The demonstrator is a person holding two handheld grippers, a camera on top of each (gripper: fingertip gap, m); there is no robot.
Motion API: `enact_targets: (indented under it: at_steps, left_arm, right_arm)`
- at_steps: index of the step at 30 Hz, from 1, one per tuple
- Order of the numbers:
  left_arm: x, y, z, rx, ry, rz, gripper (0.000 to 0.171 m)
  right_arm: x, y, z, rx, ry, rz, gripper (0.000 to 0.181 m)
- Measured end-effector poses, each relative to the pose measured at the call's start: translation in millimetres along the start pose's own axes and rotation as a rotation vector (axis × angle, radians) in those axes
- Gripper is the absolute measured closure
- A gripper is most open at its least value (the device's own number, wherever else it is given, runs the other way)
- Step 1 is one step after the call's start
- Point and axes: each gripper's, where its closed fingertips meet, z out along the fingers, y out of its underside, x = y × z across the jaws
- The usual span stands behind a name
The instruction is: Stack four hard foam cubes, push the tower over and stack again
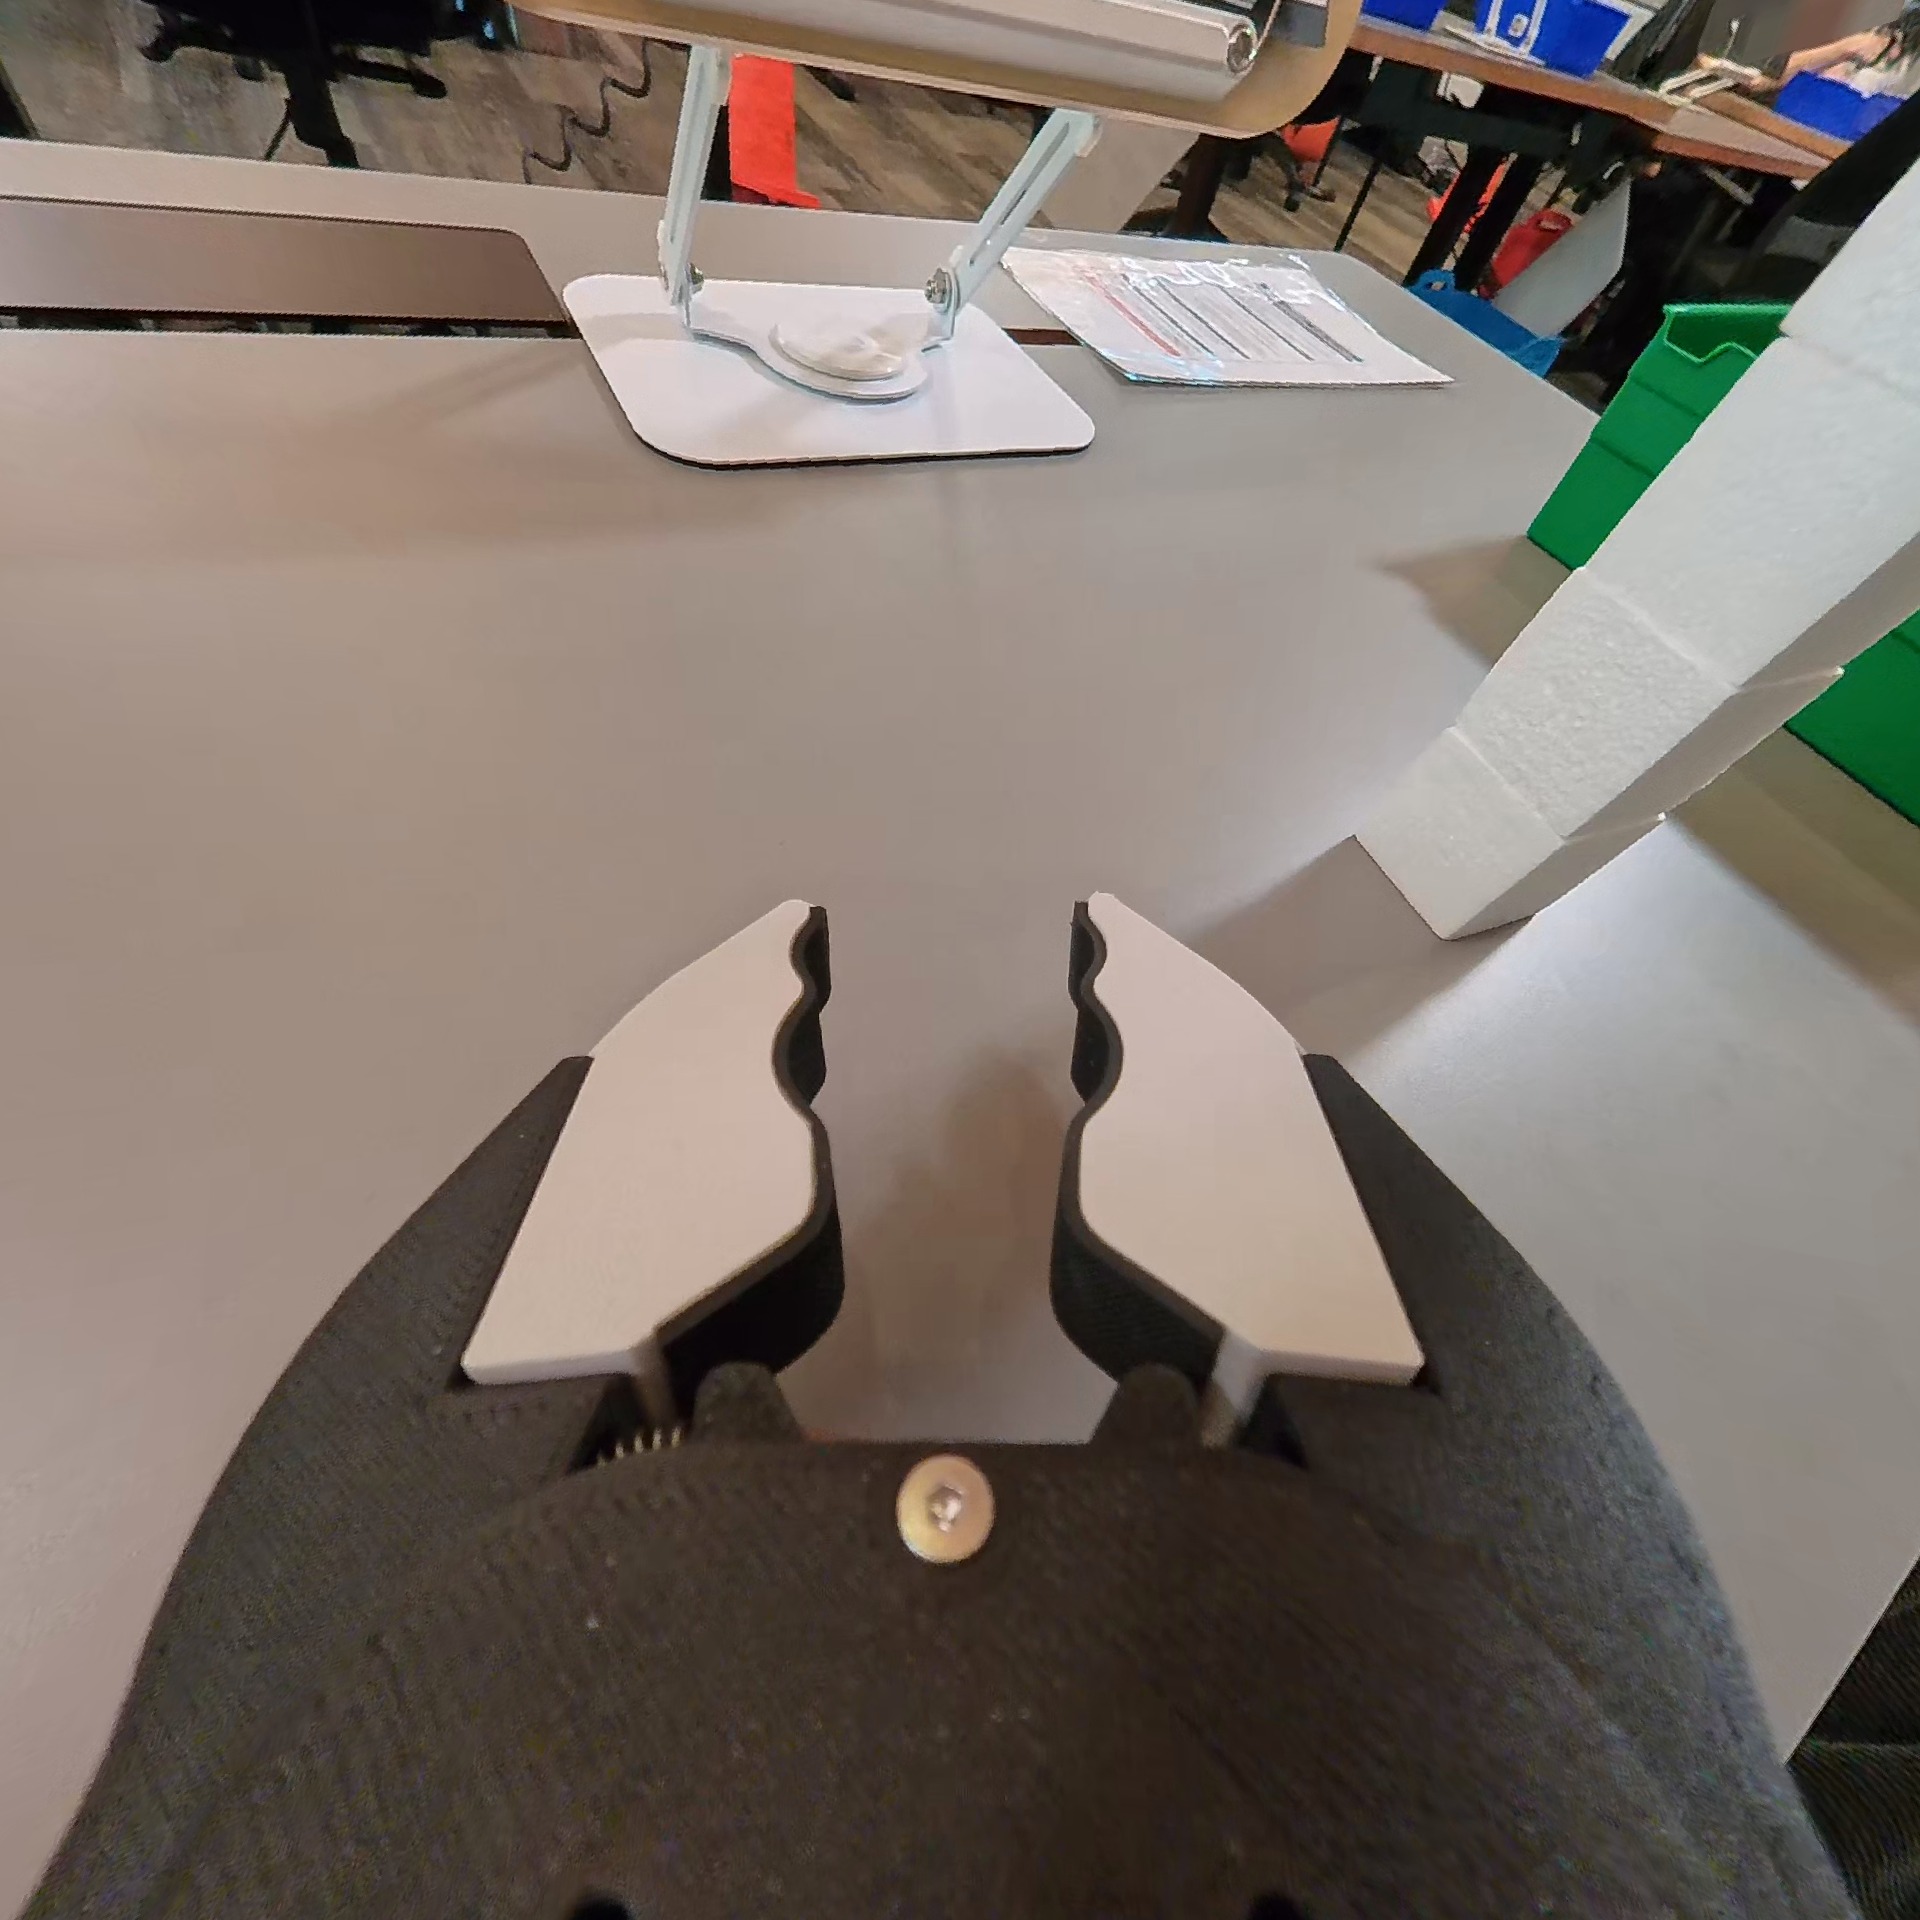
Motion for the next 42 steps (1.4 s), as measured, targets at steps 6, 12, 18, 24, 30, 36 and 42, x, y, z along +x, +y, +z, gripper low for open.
enact_targets:
  at_steps: [6,12,18,24,30,36,42]
  left_arm:
    - [1,1,0,-0.002,0.002,0.001,0.126]
    - [0,0,-1,0.002,0.001,-0.004,0.126]
    - [0,-1,-1,0.006,0.001,-0.005,0.126]
    - [7,1,0,0.004,0.007,0.017,0.127]
    - [13,-3,-3,0.015,0.04,-0.033,0.135]
    - [5,-6,-5,0.034,0.026,-0.074,0.147]
    - [-3,-23,-17,0.167,-0.004,-0.139,0.171]
  right_arm:
    - [2,0,-6,0.044,0.04,0.016,0.098]
    - [-1,-13,-52,0.514,0.14,0.079,0.099]
    - [-17,10,-96,1.365,0.374,0.409,0.09]
    - [-40,47,-23,1.936,0.483,0.95,0.108]
    - [-25,104,66,1.853,0.698,1.645,0.181]
    - [-20,109,86,1.66,0.724,1.719,0.181]
    - [1,71,114,1.507,0.53,1.699,0.181]
